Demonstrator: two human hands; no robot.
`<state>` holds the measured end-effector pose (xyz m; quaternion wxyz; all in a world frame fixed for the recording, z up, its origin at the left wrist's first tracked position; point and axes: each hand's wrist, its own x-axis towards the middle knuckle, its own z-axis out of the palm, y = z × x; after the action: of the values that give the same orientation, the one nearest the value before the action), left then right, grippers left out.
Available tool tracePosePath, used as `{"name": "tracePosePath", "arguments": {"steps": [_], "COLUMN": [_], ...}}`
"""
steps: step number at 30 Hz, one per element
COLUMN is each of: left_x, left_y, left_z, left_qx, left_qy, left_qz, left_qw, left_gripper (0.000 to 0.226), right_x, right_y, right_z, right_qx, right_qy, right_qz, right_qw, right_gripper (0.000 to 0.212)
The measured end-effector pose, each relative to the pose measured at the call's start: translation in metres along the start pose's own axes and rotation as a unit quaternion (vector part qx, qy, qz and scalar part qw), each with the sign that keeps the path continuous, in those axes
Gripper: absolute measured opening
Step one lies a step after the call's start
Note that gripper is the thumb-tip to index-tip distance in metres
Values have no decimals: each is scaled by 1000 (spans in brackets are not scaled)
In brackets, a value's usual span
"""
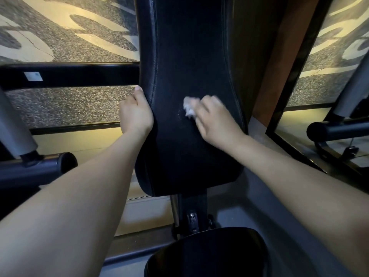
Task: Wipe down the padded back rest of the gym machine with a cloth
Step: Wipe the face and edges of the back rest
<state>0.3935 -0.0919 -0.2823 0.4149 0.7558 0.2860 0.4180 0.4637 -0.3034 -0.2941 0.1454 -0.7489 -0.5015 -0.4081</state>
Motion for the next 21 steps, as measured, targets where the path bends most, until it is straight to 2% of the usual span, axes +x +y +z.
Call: {"name": "tracePosePath", "arguments": {"steps": [2, 4, 6, 8, 10, 14, 16, 18, 21], "left_x": [-1, -3, -2, 0, 1, 1, 1, 0, -1], "left_y": [0, 1, 1, -1, -1, -1, -1, 0, 0], "left_z": [0, -1, -1, 0, 0, 0, 1, 0, -1], "left_qx": [2, 1, 4, -2, -8, -9, -12, -12, -22], "left_qy": [4, 5, 3, 4, 4, 1, -1, -6, -6], "left_qz": [-3, -4, -1, -2, -3, -6, -9, -6, -5], "left_qw": [1000, 1000, 1000, 1000, 1000, 1000, 1000, 1000, 1000], "left_gripper": [69, 67, 68, 69, 71, 71, 70, 69, 67], "right_x": [-19, -12, 9, 28, 28, -3, 10, 31, 45], "right_y": [-8, 1, 8, 10, 0, -15, -5, 7, 10], "right_z": [2, -4, -7, -8, -4, 2, -5, -11, -10], "right_qx": [0, -18, -32, -19, 1, -3, -24, -38, -22], "right_qy": [-49, -72, -55, -6, 2, -81, -83, -60, 0], "right_qz": [-111, -154, -104, -8, 19, -150, -183, -133, 2], "right_qw": [993, 985, 993, 1000, 1000, 985, 979, 989, 1000], "right_gripper": [41, 39, 40, 40, 41, 38, 34, 36, 40]}}
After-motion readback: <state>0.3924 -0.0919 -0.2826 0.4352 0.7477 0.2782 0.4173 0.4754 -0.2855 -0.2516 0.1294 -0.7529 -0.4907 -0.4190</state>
